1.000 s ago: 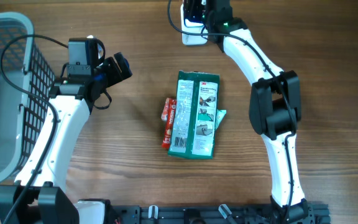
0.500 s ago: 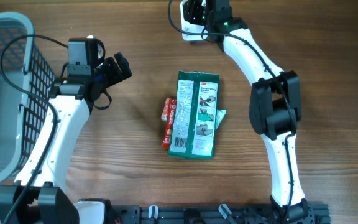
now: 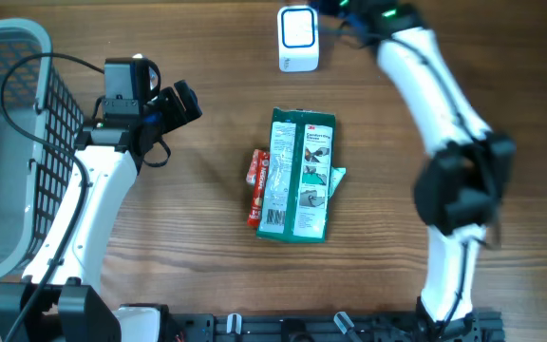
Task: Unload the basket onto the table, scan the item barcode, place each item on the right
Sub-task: 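Move the jar to the right side and set it down, then reach the right gripper back to the green 3M glove bag and grasp it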
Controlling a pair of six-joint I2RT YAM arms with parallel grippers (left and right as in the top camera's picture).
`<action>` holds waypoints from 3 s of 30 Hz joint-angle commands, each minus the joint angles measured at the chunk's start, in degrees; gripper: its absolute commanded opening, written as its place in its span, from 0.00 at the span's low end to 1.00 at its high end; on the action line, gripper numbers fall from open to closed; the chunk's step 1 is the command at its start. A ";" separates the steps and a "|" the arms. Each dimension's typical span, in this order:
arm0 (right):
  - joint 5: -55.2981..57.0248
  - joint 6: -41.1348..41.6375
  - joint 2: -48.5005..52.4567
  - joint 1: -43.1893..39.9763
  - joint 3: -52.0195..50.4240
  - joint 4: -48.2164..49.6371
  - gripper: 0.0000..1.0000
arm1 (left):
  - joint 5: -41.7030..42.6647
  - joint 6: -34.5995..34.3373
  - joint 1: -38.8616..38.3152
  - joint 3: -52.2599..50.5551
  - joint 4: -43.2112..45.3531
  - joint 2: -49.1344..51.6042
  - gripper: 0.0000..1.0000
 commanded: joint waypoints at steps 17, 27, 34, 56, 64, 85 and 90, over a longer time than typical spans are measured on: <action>9.90 -5.77 -10.19 -29.24 -5.88 -45.44 0.06 | -0.55 0.11 0.22 0.46 0.11 0.11 1.00; 9.90 -6.01 -6.08 -36.68 -30.62 -32.35 0.09 | -0.55 0.11 0.22 0.46 0.11 0.11 1.00; 9.86 -6.03 -6.03 -40.50 -38.51 -25.14 0.28 | -0.57 0.11 0.22 0.46 0.11 0.11 1.00; -9.86 -16.55 -13.49 -36.72 -18.25 -42.49 0.89 | -0.57 0.11 0.22 0.46 0.11 0.11 1.00; -25.11 -24.20 -13.79 -26.34 -19.39 -43.43 0.89 | -0.57 0.09 0.22 0.46 0.11 0.11 1.00; -24.74 -17.40 -13.38 3.93 -44.22 -28.39 0.58 | -0.57 0.11 0.22 0.46 0.11 0.11 1.00; -24.72 -17.38 -13.38 4.22 -45.77 -27.36 0.58 | -0.57 0.11 0.22 0.46 0.11 0.11 1.00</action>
